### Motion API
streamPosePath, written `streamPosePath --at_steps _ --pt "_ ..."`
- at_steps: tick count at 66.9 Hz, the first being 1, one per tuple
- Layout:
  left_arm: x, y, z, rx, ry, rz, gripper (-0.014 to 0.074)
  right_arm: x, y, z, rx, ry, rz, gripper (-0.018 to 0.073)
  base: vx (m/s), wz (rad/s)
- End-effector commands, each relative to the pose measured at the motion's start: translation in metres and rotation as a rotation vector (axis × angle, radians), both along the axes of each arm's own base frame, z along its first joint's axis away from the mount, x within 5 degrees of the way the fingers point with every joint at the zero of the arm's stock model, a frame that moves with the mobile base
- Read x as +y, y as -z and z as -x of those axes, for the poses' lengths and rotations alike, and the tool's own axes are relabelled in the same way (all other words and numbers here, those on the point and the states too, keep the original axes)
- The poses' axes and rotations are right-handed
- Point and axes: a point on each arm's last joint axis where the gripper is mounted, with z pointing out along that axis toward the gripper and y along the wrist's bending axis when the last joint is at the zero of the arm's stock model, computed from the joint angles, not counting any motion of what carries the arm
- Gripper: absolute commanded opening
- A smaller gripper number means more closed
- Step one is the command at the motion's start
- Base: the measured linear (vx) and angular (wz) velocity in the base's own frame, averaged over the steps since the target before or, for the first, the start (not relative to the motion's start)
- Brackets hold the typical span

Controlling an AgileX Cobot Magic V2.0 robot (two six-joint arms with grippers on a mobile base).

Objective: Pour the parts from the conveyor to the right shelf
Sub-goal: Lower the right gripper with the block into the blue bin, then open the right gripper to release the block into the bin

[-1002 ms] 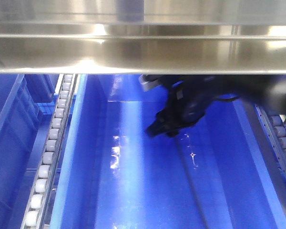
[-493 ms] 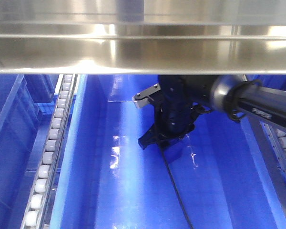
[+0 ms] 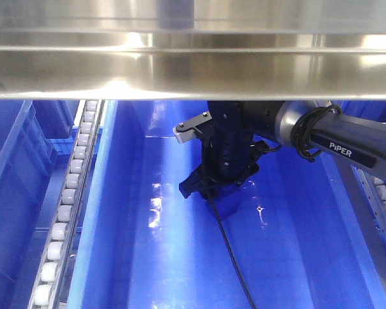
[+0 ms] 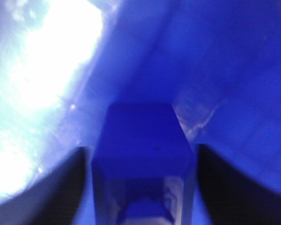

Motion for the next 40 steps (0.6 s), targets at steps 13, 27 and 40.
streamPosePath --at_steps 13,27,40 --pt "0.000 0.001 0.000 -0.063 0.007 0.015 -0.0006 -0.009 -0.061 0.012 -0.289 -0.024 -0.181 0.0617 0.00 0.00" --pt "0.000 0.001 0.000 -0.063 0.007 0.015 -0.0006 -0.027 -0.077 0.043 -0.453 -0.048 -0.291 0.0582 0.00 0.00" --pt "0.000 0.001 0.000 -0.063 0.007 0.015 -0.0006 -0.052 -0.093 0.087 -0.606 -0.065 -0.401 0.0556 0.00 0.00"
